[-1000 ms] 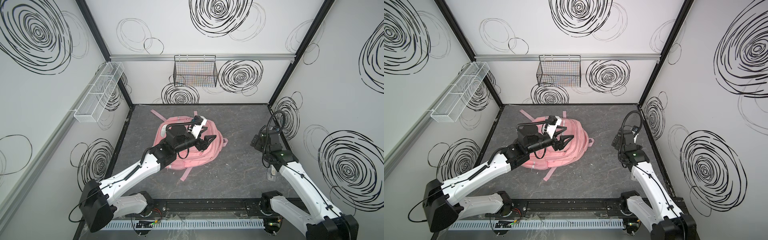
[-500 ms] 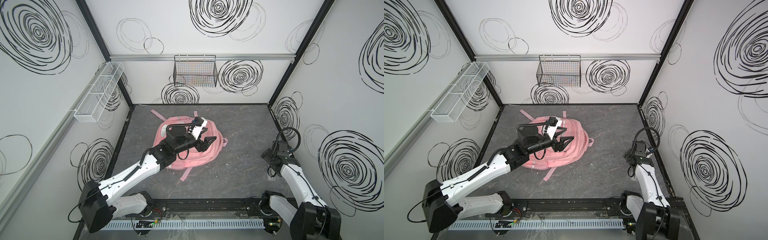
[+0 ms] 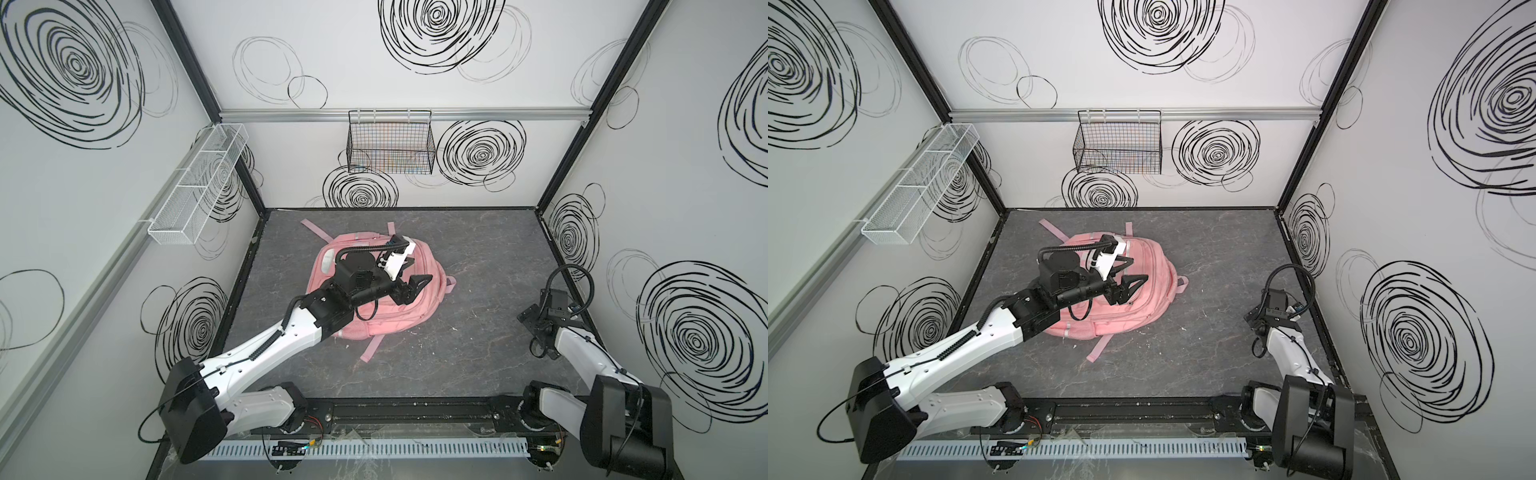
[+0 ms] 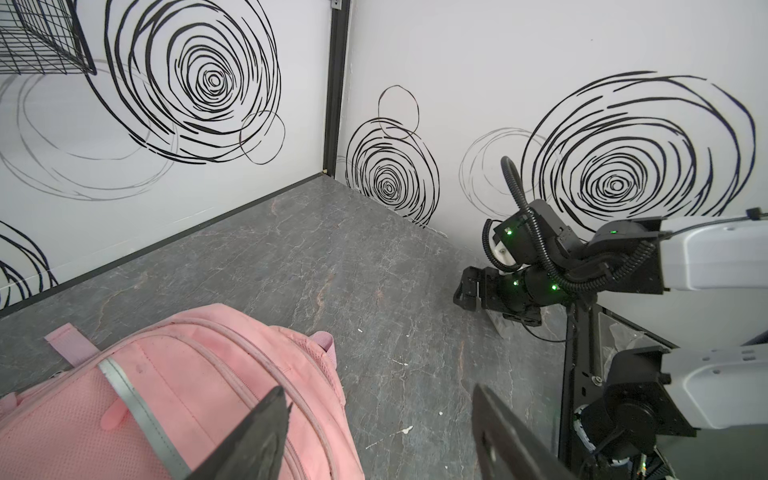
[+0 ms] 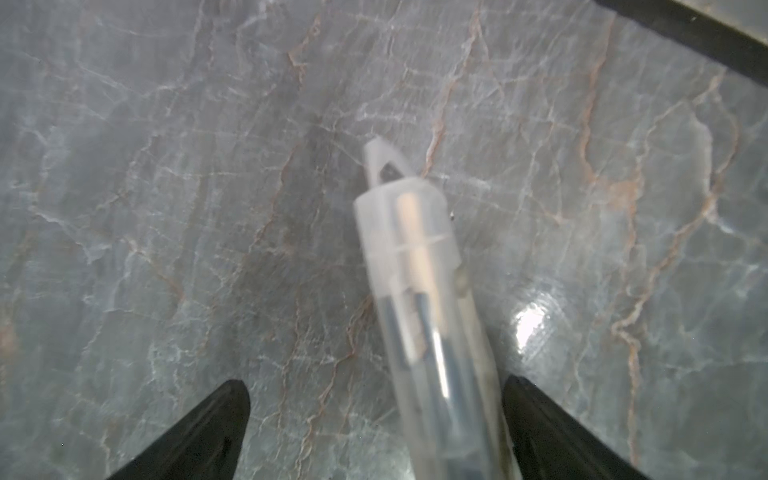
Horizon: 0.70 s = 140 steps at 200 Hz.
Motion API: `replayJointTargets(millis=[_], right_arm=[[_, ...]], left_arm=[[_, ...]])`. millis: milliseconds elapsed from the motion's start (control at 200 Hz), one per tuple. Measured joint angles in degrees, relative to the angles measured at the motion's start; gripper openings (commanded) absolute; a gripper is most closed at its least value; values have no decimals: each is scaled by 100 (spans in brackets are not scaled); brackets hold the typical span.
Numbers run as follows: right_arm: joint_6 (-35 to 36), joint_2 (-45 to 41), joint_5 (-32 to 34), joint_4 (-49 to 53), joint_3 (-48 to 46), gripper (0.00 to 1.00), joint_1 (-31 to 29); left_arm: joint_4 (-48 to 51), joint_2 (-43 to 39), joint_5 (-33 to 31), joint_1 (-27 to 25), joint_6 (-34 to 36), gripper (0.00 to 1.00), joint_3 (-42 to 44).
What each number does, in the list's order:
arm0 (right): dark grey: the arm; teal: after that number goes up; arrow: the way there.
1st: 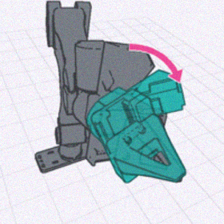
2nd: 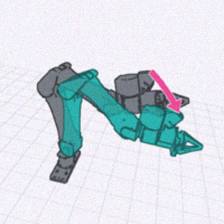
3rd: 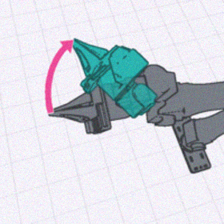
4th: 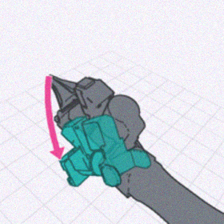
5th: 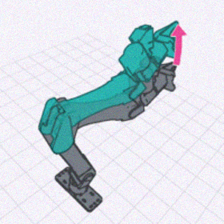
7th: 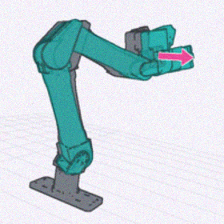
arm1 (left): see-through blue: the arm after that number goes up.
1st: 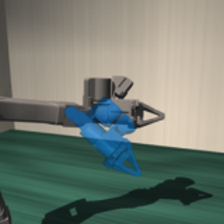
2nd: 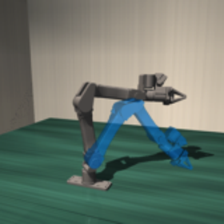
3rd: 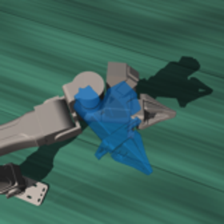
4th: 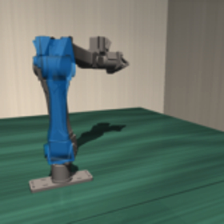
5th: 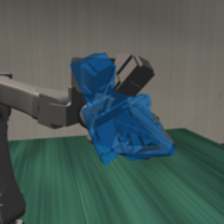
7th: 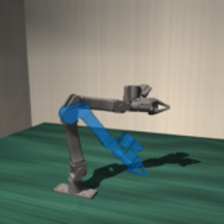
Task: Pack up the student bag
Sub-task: 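Release the pocket pull and move the right gripper to the clear pencil case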
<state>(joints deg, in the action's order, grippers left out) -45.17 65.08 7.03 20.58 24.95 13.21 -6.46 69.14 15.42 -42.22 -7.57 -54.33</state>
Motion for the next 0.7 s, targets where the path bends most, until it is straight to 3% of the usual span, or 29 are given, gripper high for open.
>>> replayJointTargets(millis=[250,700], right_arm=[[-76,352,-31,192,426,100,0],[-269,-181,505,273,542,100,98]], left_arm=[[11,173,0,13,-17,73,0],[144,553,0,26,-98,73,-107]])
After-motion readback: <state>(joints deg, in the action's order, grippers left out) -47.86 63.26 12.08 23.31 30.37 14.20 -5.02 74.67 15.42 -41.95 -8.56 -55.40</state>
